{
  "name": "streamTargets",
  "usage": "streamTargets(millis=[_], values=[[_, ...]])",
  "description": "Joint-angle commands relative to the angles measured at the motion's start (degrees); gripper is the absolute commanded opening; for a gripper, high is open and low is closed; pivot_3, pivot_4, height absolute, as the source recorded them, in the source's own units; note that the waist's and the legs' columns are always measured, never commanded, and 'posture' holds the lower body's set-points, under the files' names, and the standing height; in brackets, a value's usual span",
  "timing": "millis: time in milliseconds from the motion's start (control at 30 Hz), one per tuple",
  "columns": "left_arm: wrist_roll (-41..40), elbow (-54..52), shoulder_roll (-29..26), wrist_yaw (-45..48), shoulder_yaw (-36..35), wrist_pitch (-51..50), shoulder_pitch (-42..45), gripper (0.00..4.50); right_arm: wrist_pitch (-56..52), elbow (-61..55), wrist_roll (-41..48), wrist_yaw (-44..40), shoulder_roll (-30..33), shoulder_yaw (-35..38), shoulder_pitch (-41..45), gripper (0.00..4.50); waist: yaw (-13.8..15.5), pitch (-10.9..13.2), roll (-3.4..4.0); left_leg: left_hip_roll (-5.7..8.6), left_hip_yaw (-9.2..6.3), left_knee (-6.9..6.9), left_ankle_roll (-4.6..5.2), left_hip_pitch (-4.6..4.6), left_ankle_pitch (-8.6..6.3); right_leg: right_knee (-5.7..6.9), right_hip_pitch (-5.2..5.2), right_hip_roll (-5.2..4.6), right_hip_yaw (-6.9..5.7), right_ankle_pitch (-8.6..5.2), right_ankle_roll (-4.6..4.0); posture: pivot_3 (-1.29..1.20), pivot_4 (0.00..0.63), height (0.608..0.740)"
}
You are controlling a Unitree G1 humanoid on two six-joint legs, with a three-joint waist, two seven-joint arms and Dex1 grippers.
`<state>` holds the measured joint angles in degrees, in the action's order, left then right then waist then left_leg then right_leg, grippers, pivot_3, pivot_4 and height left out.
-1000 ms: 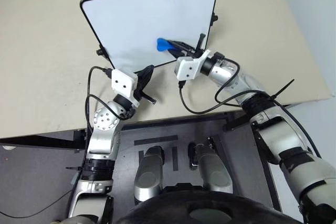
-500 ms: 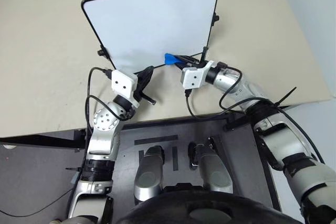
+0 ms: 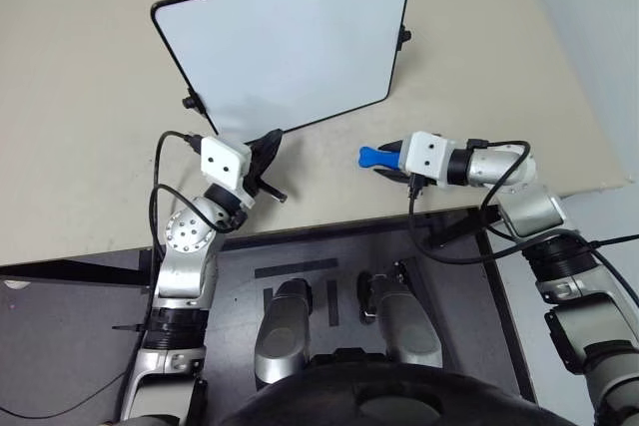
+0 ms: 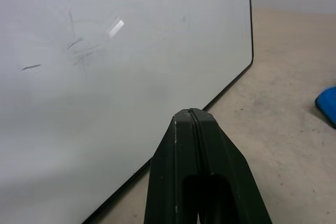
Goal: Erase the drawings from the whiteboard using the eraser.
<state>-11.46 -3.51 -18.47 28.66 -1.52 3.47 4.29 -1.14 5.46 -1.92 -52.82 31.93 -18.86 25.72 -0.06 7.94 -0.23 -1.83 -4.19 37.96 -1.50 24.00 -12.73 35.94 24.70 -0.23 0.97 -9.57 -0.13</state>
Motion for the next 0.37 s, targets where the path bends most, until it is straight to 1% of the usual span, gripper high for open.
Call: streamTargets(millis=[33,100,133,233,367], values=[[-0.4,-1.7,-0.9,0.4,-0.7,-0.2,0.7,0.0,-0.5,-3.6,1.2,1.1,-0.9,2.4,0.9,3.44,0.1,0.0,0.0,0.0,0.0,0.01,0.02,0.0,0.02,0.0,-0.01,0.0,0.01,0.02,-0.02,0.0,0.15,0.74],[-0.7,-2.1,-1.3,0.7,-0.9,-0.2,0.2,0.0,-1.5,-4.9,1.8,2.4,-1.8,3.6,0.6,4.2,0.1,0.0,0.0,0.01,0.01,0.02,0.03,0.0,0.02,0.0,-0.01,0.0,0.06,0.08,-0.1,0.0,0.15,0.74],[-0.8,-2.4,-1.6,0.9,-0.9,-0.5,-0.3,0.0,-1.8,-5.9,2.2,2.8,-1.7,4.3,0.0,4.48,0.1,0.0,0.0,0.01,0.02,0.02,0.03,0.01,0.01,0.0,-0.01,-0.01,0.08,0.15,-0.21,0.0,0.15,0.74],[-1.2,-3.1,-2.5,1.8,-1.0,-1.3,-0.5,0.0,-2.8,-8.4,3.3,3.4,-1.2,6.7,-1.5,4.48,0.2,0.0,0.0,0.02,0.03,0.01,0.05,0.02,-0.05,-0.01,0.01,0.0,0.13,0.1,-0.17,0.0,0.15,0.74],[-1.2,-1.2,-2.5,2.5,-0.4,-1.6,2.5,0.0,-5.1,-11.2,6.9,3.4,-0.1,11.4,-3.5,4.48,0.8,0.0,0.0,0.06,0.02,0.01,0.06,0.05,-0.08,-0.01,0.0,0.0,0.19,0.02,-0.1,0.0,0.15,0.74]])
